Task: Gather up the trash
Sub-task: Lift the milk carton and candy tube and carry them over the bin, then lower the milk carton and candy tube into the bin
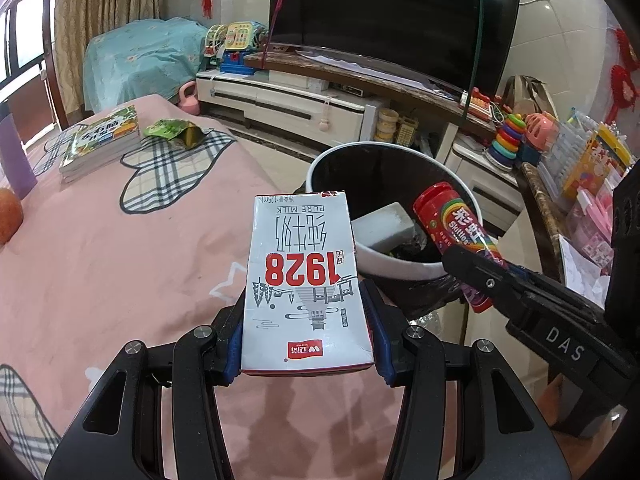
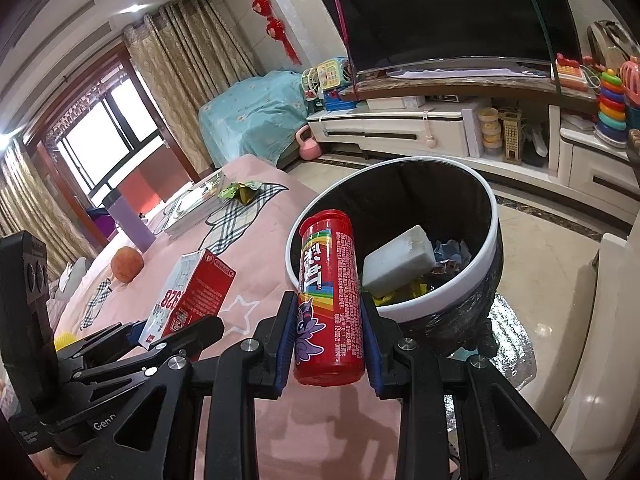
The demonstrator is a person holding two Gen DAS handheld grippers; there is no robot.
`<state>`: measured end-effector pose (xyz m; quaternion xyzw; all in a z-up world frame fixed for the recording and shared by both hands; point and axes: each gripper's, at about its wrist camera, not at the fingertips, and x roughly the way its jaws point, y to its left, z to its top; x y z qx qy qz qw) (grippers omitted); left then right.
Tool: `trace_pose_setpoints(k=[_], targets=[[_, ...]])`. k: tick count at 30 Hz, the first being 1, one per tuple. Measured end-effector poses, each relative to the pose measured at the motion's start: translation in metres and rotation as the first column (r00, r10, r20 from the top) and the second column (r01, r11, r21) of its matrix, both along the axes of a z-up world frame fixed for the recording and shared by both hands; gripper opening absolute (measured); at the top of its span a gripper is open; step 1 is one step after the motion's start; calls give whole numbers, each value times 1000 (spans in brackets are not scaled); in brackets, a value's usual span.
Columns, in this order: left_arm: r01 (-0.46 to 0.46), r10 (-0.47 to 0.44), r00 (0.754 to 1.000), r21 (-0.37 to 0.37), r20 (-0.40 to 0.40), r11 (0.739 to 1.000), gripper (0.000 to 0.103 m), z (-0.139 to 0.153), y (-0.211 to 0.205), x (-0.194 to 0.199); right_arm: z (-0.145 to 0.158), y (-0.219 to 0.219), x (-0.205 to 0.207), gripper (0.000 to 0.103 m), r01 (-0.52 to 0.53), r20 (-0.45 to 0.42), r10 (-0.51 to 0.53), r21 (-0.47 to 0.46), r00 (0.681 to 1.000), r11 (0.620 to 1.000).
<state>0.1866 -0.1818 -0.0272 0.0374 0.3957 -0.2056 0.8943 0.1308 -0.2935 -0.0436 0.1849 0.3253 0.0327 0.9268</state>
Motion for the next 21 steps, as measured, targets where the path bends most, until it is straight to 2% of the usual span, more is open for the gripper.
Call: trace_pose_setpoints(k=[21], targets=[[49, -49, 999, 4, 2, 999, 49, 4, -22, 5, 4, -8, -2, 30, 30, -4, -30, 3, 1000, 1000]])
